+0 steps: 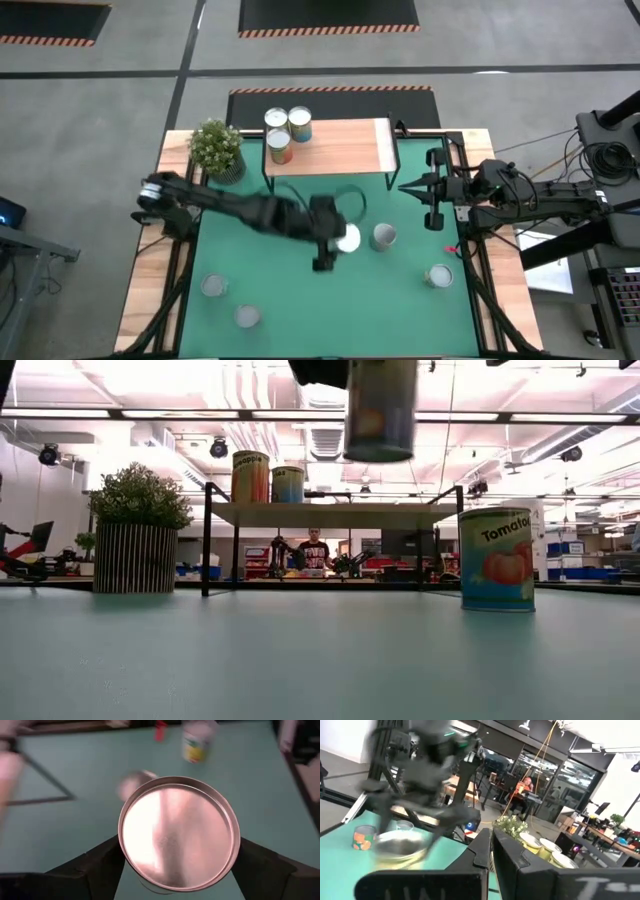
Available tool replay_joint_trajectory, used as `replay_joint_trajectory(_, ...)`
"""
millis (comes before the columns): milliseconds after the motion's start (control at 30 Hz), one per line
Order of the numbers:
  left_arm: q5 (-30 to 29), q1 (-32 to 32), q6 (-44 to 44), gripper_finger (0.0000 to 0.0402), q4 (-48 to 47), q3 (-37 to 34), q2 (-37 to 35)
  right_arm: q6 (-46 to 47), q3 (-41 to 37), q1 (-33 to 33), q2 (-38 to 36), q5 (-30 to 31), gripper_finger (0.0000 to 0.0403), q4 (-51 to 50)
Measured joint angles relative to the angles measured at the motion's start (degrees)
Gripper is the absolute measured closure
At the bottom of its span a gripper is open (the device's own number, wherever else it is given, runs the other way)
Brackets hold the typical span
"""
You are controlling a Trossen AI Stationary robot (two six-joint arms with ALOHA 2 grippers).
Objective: Pick and place cans onto a shelf
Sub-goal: Put the big canned peaches on the shelf aligned with the other big canned cherries
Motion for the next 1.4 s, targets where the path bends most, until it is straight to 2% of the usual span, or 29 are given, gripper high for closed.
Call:
replay_joint_trajectory(167,-3.4,9.6,1.8,0.0101,-2.2,0.2,-4.9,2.0,0.0,0.0,0.0,0.0,0.0394,-1.4)
replay_joint_trajectory(300,-3.9,19.0,0.7,0.0101,-3.5,0.2,-5.8,4.2,0.0,0.0,-0.1,0.0,0.0394,-1.3)
replay_joint_trajectory(500,2.2,28.3,0.8,0.0101,-3.2,0.1,-5.0,4.9,0.0,0.0,-0.1,0.0,0.0394,-2.7)
replay_joint_trajectory(700,2.5,31.5,-2.1,0.0101,-2.8,0.1,-5.0,4.5,0.0,0.0,-0.1,0.0,0.0394,-2.6)
replay_joint_trajectory(900,-3.1,31.4,-10.7,0.01,-3.7,-0.6,-5.0,2.3,0.3,0.0,-0.1,0.0,0.0394,-2.5)
replay_joint_trajectory(1400,-4.5,31.0,-11.6,0.0088,-3.4,-3.2,-4.9,-0.8,0.6,0.0,-0.1,0.1,0.0394,-1.9)
